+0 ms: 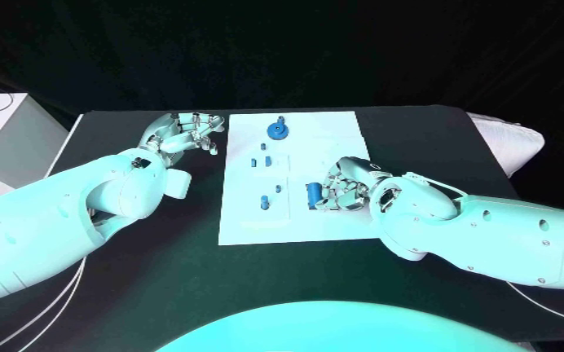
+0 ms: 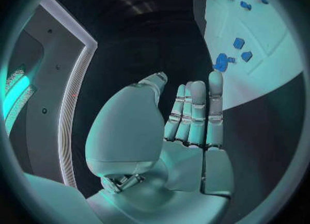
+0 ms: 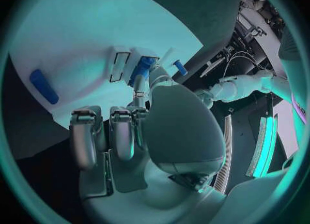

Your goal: Assemble the parts on the task board

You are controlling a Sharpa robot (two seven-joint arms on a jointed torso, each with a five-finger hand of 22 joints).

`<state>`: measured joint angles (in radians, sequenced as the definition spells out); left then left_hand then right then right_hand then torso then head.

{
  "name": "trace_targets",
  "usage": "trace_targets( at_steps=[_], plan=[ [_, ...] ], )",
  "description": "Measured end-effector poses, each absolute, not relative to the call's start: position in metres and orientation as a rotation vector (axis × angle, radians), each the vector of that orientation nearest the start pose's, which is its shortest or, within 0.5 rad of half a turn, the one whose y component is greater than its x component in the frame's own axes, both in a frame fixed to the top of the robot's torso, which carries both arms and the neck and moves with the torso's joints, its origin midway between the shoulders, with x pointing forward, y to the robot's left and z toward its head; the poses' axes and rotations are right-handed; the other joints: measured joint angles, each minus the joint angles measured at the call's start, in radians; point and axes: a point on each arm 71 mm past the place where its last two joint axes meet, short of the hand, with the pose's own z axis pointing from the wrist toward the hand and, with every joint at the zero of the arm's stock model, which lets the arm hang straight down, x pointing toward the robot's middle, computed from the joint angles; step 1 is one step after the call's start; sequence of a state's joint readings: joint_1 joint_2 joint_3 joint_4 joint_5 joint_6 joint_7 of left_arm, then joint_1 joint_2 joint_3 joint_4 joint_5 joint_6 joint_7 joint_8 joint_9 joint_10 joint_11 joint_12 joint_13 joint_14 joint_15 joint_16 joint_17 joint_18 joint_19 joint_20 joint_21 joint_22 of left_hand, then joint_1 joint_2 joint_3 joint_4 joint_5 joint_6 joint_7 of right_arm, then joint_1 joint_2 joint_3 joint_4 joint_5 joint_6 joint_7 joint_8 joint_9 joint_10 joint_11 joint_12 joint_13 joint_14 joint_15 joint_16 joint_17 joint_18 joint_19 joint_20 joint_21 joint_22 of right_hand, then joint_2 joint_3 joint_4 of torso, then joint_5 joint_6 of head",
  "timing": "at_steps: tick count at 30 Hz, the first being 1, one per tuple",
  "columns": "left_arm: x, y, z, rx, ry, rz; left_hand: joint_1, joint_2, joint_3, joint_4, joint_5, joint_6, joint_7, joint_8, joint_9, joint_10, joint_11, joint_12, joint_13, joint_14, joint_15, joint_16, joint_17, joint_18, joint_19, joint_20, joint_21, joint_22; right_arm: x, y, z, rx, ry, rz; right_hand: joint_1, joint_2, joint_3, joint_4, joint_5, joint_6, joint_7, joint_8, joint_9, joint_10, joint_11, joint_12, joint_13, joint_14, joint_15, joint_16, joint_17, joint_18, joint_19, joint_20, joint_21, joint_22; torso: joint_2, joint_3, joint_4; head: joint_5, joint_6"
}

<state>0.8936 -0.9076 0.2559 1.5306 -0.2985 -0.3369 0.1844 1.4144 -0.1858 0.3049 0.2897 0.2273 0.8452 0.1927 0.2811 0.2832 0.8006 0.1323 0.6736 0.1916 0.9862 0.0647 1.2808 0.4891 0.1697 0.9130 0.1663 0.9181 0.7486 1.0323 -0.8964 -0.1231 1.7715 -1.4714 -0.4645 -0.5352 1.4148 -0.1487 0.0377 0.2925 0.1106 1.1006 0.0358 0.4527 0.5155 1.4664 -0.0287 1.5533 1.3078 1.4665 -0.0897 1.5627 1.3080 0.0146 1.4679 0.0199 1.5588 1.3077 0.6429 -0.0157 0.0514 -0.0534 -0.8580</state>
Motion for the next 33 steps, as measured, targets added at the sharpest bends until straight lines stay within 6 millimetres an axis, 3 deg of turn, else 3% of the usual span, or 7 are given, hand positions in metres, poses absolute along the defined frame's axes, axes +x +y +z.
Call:
trace_targets(
  at_steps=[7,11,16,18,22,27,33],
  plan=[
    [0.469,0.249,-0.225,-1.145,1.524,-1.328,0.0,0.0,0.0,0.0,0.0,0.0,0.0,0.0,0.0,0.0,0.0,0.0,0.0,0.0,0.0,0.0,0.0,0.0,0.0,0.0,0.0,0.0,0.394,-0.184,-0.264,0.149,1.897,0.486,-0.034,-0.025,-0.011,0.001,-0.012,-0.013,0.005,0.012,0.008,0.0,0.0,0.0,0.0,0.0,0.0,0.0,0.0,0.0,0.0,0.0,0.0,0.0,0.0,0.0,0.0,0.001,0.0],
    [0.469,0.249,-0.225,-1.145,1.524,-1.328,0.0,0.0,0.0,0.0,0.0,0.0,0.0,0.0,0.0,0.0,0.0,0.0,0.0,0.0,0.0,0.0,0.0,0.0,0.0,0.0,0.0,0.0,0.391,-0.186,-0.262,0.155,1.899,0.497,-0.068,-0.044,-0.034,0.003,-0.045,-0.026,0.007,0.023,0.016,0.0,0.0,-0.007,0.0,0.0,0.0,0.0,0.0,0.0,0.0,0.0,0.0,0.0,0.0,0.0,0.0003,0.0,-0.001],
    [0.469,0.25,-0.225,-1.145,1.524,-1.326,0.0,0.0,0.0,0.0,0.0,0.0,0.0,0.0,0.0,0.0,0.0,0.0,0.0,0.0,0.0,0.0,0.0,0.0,0.0,0.0,0.0,0.0,0.387,-0.192,-0.259,0.175,1.889,0.512,-0.111,-0.048,-0.058,0.004,-0.051,-0.06,0.018,0.016,0.015,0.0,0.0,-0.011,0.0,0.0,0.0,0.0,0.0,0.0,0.0,0.0,0.0,0.0,0.0,0.0007,-0.0001,0.0,0.001],
    [0.469,0.25,-0.225,-1.146,1.524,-1.326,0.0,0.0,0.0,0.0,0.0,0.0,0.0,0.0,0.0,0.0,0.0,0.0,0.0,0.0,0.0,0.0,0.0,0.0,0.0,0.0,0.0,0.0,0.385,-0.197,-0.257,0.189,1.88,0.516,-0.119,-0.042,-0.086,0.003,-0.028,-0.076,0.025,0.004,0.011,0.001,0.009,-0.011,0.0,0.002,0.003,0.0,0.0,0.0,0.0,0.0,0.0,0.0,0.0,0.0006,-0.0011,0.0,0.002],
    [0.469,0.25,-0.225,-1.146,1.524,-1.325,0.0,0.0,0.0,0.0,0.0,0.0,0.0,0.0,0.0,0.0,0.0,0.0,0.0,0.0,0.0,0.0,0.0,0.0,0.0,0.0,0.0,0.0,0.383,-0.214,-0.251,0.232,1.857,0.506,-0.109,-0.025,-0.097,0.003,0.002,-0.087,0.03,-0.01,0.003,0.0,0.011,-0.011,0.0,-0.002,0.009,0.0,0.0,0.0,-0.004,0.004,0.0,0.0,0.0,0.0006,-0.0022,-0.003,0.004],
    [0.469,0.251,-0.225,-1.146,1.524,-1.324,0.0,0.0,0.0,0.0,0.0,0.0,0.0,0.0,0.0,0.0,0.0,0.0,0.0,0.0,0.0,0.0,0.0,0.0,0.0,0.0,0.0,0.0,0.388,-0.244,-0.246,0.295,1.825,0.466,-0.06,0.025,-0.067,-0.001,0.012,-0.103,0.046,-0.051,-0.017,-0.001,0.025,-0.004,0.0,-0.002,0.017,0.0,0.0,0.0,-0.004,0.011,0.0,0.0,-0.001,0.0007,-0.0046,-0.007,0.01],
    [0.469,0.25,-0.225,-1.146,1.525,-1.325,0.0,0.0,-0.003,-0.003,0.0,0.0,0.0,0.0,-0.001,0.0,0.0,0.0,0.0,0.0,0.0,0.0,0.0,0.0,0.0,0.0,0.0,0.001,0.395,-0.281,-0.245,0.357,1.806,0.403,-0.054,0.03,-0.062,-0.001,0.012,-0.108,0.05,-0.079,-0.035,-0.002,0.031,0.001,0.0,-0.002,0.023,0.0,0.0,0.0,0.0,0.015,0.0,0.0,0.0,0.0008,-0.0099,-0.014,0.017]
  ],
)
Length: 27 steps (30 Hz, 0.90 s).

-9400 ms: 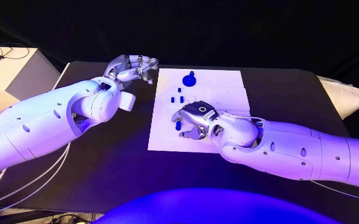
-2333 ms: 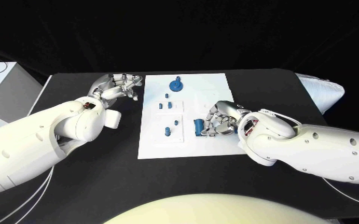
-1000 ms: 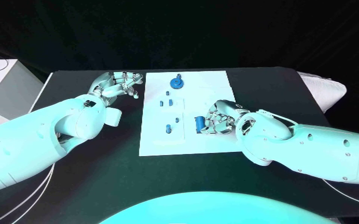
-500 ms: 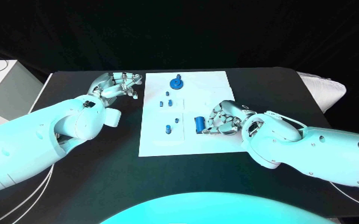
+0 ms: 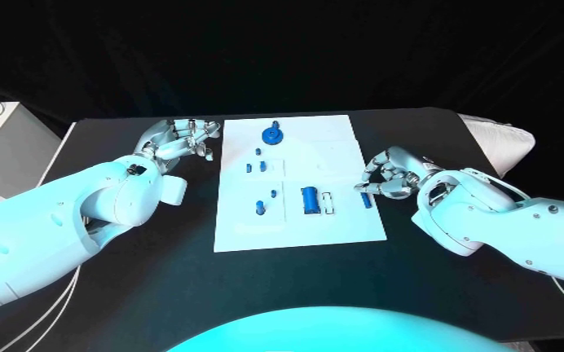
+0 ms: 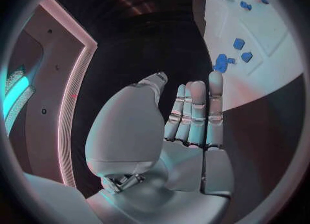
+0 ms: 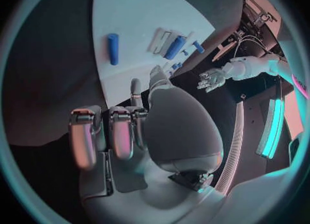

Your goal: Assemble the parts on the task board

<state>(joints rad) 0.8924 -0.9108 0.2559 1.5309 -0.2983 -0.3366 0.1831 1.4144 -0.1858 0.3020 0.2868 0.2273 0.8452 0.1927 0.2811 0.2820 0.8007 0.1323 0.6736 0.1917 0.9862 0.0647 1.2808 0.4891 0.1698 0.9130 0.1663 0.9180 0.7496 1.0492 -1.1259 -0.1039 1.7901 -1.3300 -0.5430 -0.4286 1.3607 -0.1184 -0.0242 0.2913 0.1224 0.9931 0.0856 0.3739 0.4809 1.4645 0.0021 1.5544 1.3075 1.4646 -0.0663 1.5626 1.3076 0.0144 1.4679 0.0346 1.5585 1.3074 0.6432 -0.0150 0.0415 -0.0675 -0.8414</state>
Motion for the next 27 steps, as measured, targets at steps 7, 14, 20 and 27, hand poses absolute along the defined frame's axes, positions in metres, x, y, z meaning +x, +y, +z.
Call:
trace_targets(
  at_steps=[7,14,20,27],
  plan=[
    [0.469,0.249,-0.225,-1.146,1.526,-1.329,0.0,0.0,0.0,0.0,0.0,0.0,0.0,0.0,0.0,0.0,0.0,0.0,0.0,0.0,0.0,0.0,0.0,0.0,0.0,0.0,0.0,0.0,0.397,-0.298,-0.246,0.358,1.816,0.355,-0.028,-0.017,0.0,0.0,0.0,0.011,0.0,-0.014,-0.014,0.0,0.0,0.0,0.0,0.0,0.0,0.0,0.0,0.0,-0.004,0.004,0.004,0.0,0.0,-0.0001,-0.0021,-0.007,0.002],
    [0.469,0.248,-0.226,-1.146,1.527,-1.331,0.0,0.0,0.0,0.0,0.0,0.0,0.0,0.0,0.0,0.0,0.0,0.003,0.0,0.0,0.0,0.0,0.0,0.0,0.0,0.0,0.0,0.0,0.398,-0.301,-0.249,0.329,1.839,0.309,-0.069,-0.032,-0.005,0.005,0.033,0.033,-0.005,-0.02,-0.02,0.0,0.0,0.0,0.0,0.0,0.0,0.0,0.0,0.0,-0.004,0.004,0.007,0.0,0.0,-0.0003,-0.0007,-0.008,0.001],
    [0.469,0.248,-0.226,-1.146,1.527,-1.331,0.0,0.0,0.0,0.0,0.0,0.0,0.0,0.0,0.0,0.0,0.0,0.004,0.0,0.0,0.0,0.0,0.0,0.0,0.0,0.0,0.0,0.0,0.398,-0.294,-0.256,0.304,1.873,0.29,-0.099,-0.036,-0.038,0.004,0.101,0.045,-0.012,-0.026,-0.024,0.0,0.0,0.0,0.0,0.0,0.0,0.0,0.0,0.0,-0.004,0.004,0.007,0.0,0.0,-0.0016,0.0,-0.008,-0.001],
    [0.469,0.248,-0.226,-1.146,1.527,-1.332,0.0,0.0,0.0,0.0,0.0,0.0,0.0,0.0,0.0,0.0,0.0,0.004,0.0,0.0,0.0,0.0,0.0,0.0,0.0,0.0,0.0,0.0,0.4,-0.288,-0.265,0.291,1.898,0.27,-0.103,-0.032,-0.038,0.004,0.11,0.052,-0.012,-0.026,-0.024,0.0,0.0,0.0,0.0,0.0,0.0,0.0,0.0,0.0,-0.004,0.003,0.007,0.001,0.0,-0.002,0.0006,-0.006,-0.001]
  ],
)
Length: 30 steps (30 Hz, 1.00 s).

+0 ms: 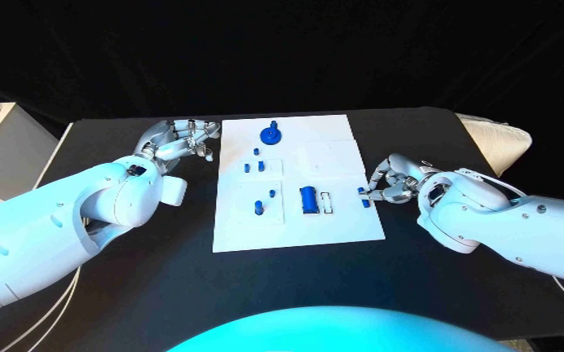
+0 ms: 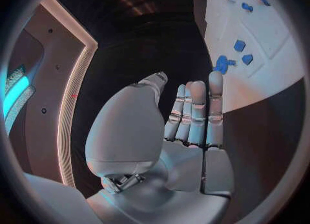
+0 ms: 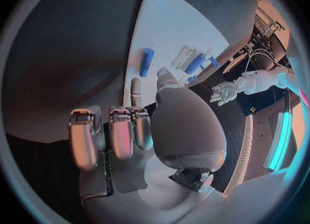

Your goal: Assemble the parts on the task board

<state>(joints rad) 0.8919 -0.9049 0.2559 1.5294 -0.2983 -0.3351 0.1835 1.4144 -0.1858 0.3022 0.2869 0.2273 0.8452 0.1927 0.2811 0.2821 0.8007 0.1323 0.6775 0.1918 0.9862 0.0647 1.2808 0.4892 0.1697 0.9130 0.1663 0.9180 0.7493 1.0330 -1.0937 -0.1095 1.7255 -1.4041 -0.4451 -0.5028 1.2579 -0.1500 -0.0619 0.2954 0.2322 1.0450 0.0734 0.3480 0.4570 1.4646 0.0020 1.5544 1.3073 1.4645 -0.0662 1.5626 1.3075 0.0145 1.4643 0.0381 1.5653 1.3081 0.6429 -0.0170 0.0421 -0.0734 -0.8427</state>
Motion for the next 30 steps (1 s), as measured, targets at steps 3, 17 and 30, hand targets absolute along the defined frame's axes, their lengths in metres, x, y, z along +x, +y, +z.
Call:
trace_targets(
  at_steps=[3,17,30],
  plan=[
    [0.469,0.248,-0.226,-1.146,1.527,-1.332,0.0,0.0,0.0,0.0,0.0,0.0,0.0,0.0,0.0,0.0,0.0,0.0,0.0,0.0,0.0,0.0,0.0,0.0,0.0,0.0,0.0,0.0,0.401,-0.286,-0.269,0.287,1.907,0.261,0.0,0.0,0.0,-0.001,0.005,0.0,0.0,0.0,0.0,0.0,0.0,0.0,0.001,0.0,0.0,0.0,0.0,0.0,0.0,0.0,0.0,0.0,0.0,-0.0003,0.0006,0.001,0.0],
    [0.469,0.248,-0.226,-1.146,1.527,-1.331,0.0,0.0,0.0,0.0,0.0,0.0,0.0,0.0,0.0,0.0,0.0,0.0,-0.001,0.0,0.0,0.0,0.0,0.0,0.0,0.0,0.0,0.0,0.403,-0.282,-0.278,0.259,1.923,0.228,0.023,0.023,-0.003,-0.003,0.022,0.01,-0.003,0.001,0.001,0.0,0.0,0.0,0.001,0.0,0.0,0.0,0.0,0.0,0.0,0.0,0.0,0.0,0.001,-0.0005,0.0001,0.006,-0.006],
    [0.469,0.249,-0.226,-1.146,1.527,-1.329,0.0,0.0,-0.004,0.004,0.0,0.0,0.0,0.006,-0.001,0.0,0.0,0.0,-0.001,0.0,0.0,0.0,-0.001,0.0,0.0,0.0,0.0,0.001,0.403,-0.274,-0.279,0.229,1.922,0.236,0.185,0.005,0.188,-0.005,0.088,0.028,-0.014,-0.018,-0.015,0.004,-0.011,0.004,0.0,0.004,-0.004,0.004,0.0,0.0,0.004,-0.004,0.0,0.0,0.0,-0.001,-0.0006,0.008,-0.01]
  ],
)
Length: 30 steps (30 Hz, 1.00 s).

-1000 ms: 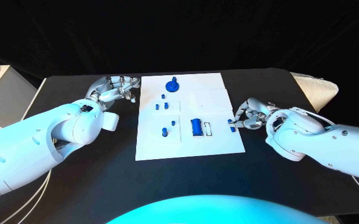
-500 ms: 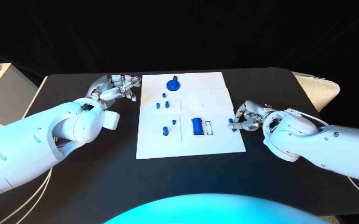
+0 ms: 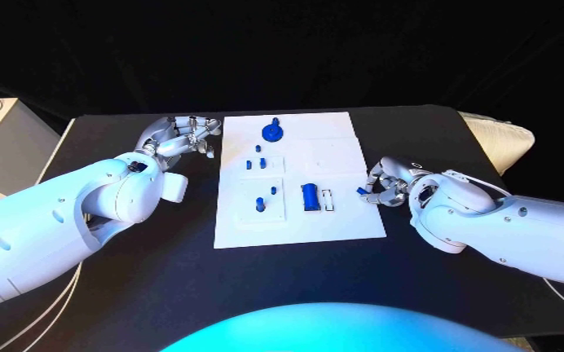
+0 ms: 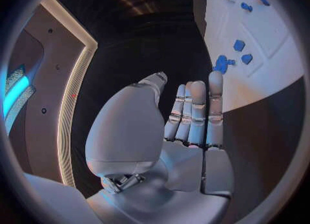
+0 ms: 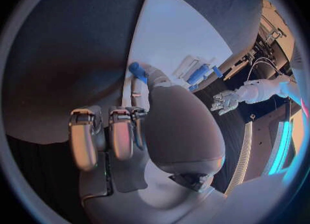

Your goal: Assemble the parts on the task board

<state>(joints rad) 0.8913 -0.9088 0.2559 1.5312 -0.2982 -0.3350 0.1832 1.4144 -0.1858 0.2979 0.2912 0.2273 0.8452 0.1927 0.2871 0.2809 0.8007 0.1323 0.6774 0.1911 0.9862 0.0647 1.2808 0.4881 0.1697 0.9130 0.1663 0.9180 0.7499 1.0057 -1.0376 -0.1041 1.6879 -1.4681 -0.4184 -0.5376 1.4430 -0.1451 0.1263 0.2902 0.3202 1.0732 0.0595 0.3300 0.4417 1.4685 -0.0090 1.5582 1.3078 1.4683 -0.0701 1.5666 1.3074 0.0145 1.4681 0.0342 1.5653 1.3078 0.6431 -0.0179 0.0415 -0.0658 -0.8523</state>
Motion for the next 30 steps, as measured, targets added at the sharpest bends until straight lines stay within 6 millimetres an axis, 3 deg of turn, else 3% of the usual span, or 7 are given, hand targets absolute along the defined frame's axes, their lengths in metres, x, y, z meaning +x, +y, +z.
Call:
trace_targets(
  at_steps=[3,8,10,13,19,30],
  plan=[
    [0.468,0.249,-0.226,-1.146,1.527,-1.328,0.0,0.0,0.0,0.0,0.0,0.0,0.0,0.0,0.0,0.0,0.0,0.0,0.0,0.0,0.0,0.0,0.0,0.0,0.0,0.0,0.0,0.0,0.403,-0.273,-0.279,0.223,1.922,0.24,0.009,-0.01,0.049,0.001,0.034,0.004,0.0,-0.007,-0.012,0.0,0.0,0.004,0.0,-0.004,-0.004,0.0,0.0,0.0,0.0,0.0,0.0,0.0,0.0,0.0,0.0004,0.001,-0.001],
    [0.468,0.25,-0.226,-1.146,1.527,-1.328,0.0,0.0,0.0,0.0,0.0,0.0,0.0,0.0,0.0,0.0,0.0,0.0,0.0,0.0,0.0,0.0,0.0,0.0,0.0,0.0,0.0,0.0,0.403,-0.271,-0.279,0.213,1.921,0.239,0.007,-0.016,0.073,-0.002,0.042,0.004,-0.001,-0.003,-0.012,0.0,0.0,0.004,0.0,-0.004,-0.004,0.0,0.0,0.0,0.0,0.0,0.0,0.0,0.0,0.0,0.0,0.003,-0.001],
    [0.468,0.25,-0.226,-1.146,1.527,-1.328,0.0,0.0,0.0,0.0,0.0,0.0,0.0,0.0,0.0,0.0,0.0,0.0,0.0,0.0,0.0,0.0,0.0,0.0,0.0,0.0,0.0,0.0,0.403,-0.27,-0.278,0.21,1.92,0.237,0.003,-0.029,0.091,-0.002,0.051,0.004,-0.001,-0.003,-0.011,0.0,0.0,0.004,0.0,-0.004,-0.004,0.0,0.0,0.0,0.0,0.0,0.0,0.0,0.0,0.0,-0.0003,0.003,-0.001],
    [0.468,0.25,-0.225,-1.146,1.528,-1.328,0.0,0.0,0.0,0.0,0.0,0.0,0.0,0.0,0.0,0.0,0.0,0.0,0.0,0.0,0.0,0.0,0.0,0.0,0.0,0.0,0.0,0.0,0.402,-0.268,-0.278,0.204,1.919,0.236,-0.021,-0.057,0.128,-0.003,0.096,0.008,0.003,-0.004,-0.009,0.0,0.0,0.004,0.0,-0.004,-0.004,0.0,0.0,0.0,0.0,0.0,0.0,0.0,0.0,0.0,-0.0007,0.003,0.001],
    [0.468,0.251,-0.225,-1.146,1.527,-1.325,0.0,0.0,0.0,0.0,0.0,0.0,0.0,0.0,0.0,0.0,0.0,0.0,-0.001,0.0,0.0,0.0,0.0,0.0,0.0,0.0,0.0,0.001,0.396,-0.26,-0.278,0.195,1.928,0.255,-0.045,-0.082,0.17,-0.002,0.143,0.008,0.003,0.002,-0.008,0.0,0.0,0.004,0.0,-0.004,-0.004,0.0,0.0,0.0,0.0,0.0,0.0,0.0,0.0,0.0001,-0.0007,0.003,0.001],
    [0.468,0.252,-0.225,-1.146,1.527,-1.323,0.0,0.0,0.0,0.0,0.0,0.0,0.0,0.0,0.0,0.0,0.0,0.0,-0.001,0.0,0.0,0.0,0.0,0.0,0.0,0.0,0.0,0.001,0.39,-0.244,-0.256,0.243,1.927,0.348,-0.079,-0.083,0.19,0.002,0.164,0.011,0.0,0.005,-0.001,0.0,0.0,0.008,0.0,-0.004,-0.004,0.0,0.0,0.0,0.0,0.0,0.0,0.0,0.0,-0.0002,-0.0005,0.005,0.002]
  ],
)
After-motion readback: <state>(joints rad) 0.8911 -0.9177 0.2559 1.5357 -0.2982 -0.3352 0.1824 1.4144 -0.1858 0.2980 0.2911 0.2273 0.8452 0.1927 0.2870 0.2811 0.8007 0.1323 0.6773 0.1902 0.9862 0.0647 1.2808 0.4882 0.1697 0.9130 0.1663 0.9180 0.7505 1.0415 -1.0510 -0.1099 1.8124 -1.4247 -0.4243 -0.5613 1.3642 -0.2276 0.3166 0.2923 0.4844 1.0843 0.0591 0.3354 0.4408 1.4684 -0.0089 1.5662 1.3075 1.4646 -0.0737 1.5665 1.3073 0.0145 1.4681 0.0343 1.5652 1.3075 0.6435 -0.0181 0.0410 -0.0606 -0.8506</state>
